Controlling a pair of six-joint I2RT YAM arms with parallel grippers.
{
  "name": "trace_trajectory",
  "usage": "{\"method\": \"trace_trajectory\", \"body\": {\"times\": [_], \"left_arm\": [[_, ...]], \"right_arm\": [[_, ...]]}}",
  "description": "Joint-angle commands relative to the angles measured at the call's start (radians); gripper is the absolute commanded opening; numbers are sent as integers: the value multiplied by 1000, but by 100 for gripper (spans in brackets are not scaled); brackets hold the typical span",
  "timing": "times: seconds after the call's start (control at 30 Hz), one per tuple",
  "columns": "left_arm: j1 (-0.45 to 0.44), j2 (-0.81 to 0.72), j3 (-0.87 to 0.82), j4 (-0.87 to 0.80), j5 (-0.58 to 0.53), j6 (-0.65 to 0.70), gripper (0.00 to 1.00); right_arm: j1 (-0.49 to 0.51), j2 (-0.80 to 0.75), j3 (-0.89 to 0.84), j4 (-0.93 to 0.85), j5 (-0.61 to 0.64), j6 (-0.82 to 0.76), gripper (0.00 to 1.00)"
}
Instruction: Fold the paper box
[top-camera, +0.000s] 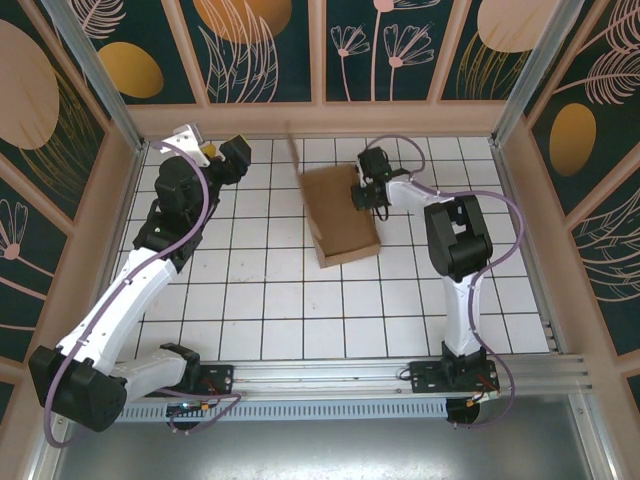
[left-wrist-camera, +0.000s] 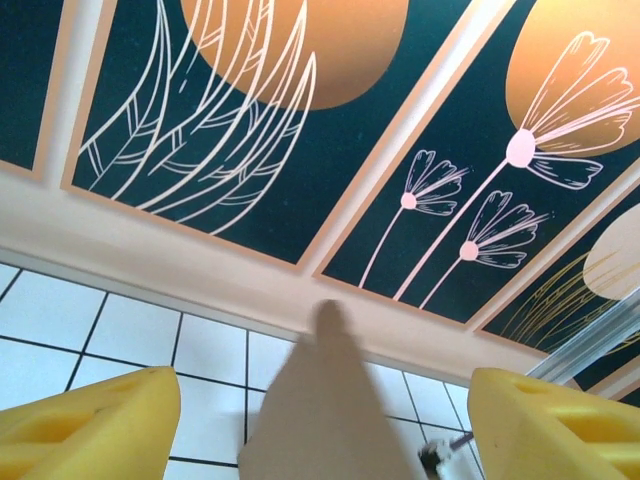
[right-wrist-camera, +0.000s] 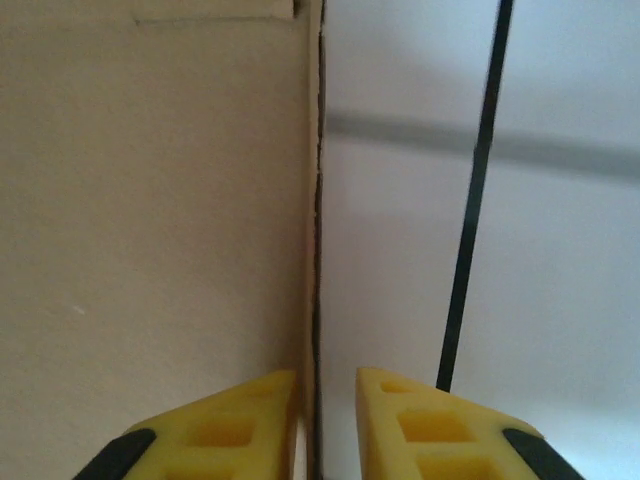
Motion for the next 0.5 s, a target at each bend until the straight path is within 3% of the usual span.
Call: {"method": "trace_trajectory", "body": {"times": [0.0,0.17,0.27,0.37,0.47], "left_arm": [[-2,-23,-36,18,23,-46,76],[-2,-36,-58,11,-2,-60,76],[-3,-39,-60,7,-8,-64,77],[-2,-43,-60,-1,-16,-61,78],[-3,-56,-59,-20,-46,-57,78]], "right_arm": [[4,-173,-151,109,31,385,29],[85,-384,-448,269,177,905,31],[165,-424,-543,338,199,1165,31],[244,-370,-506,360,176,1195,43],[268,-324,-421,309,184,1005,58]]}}
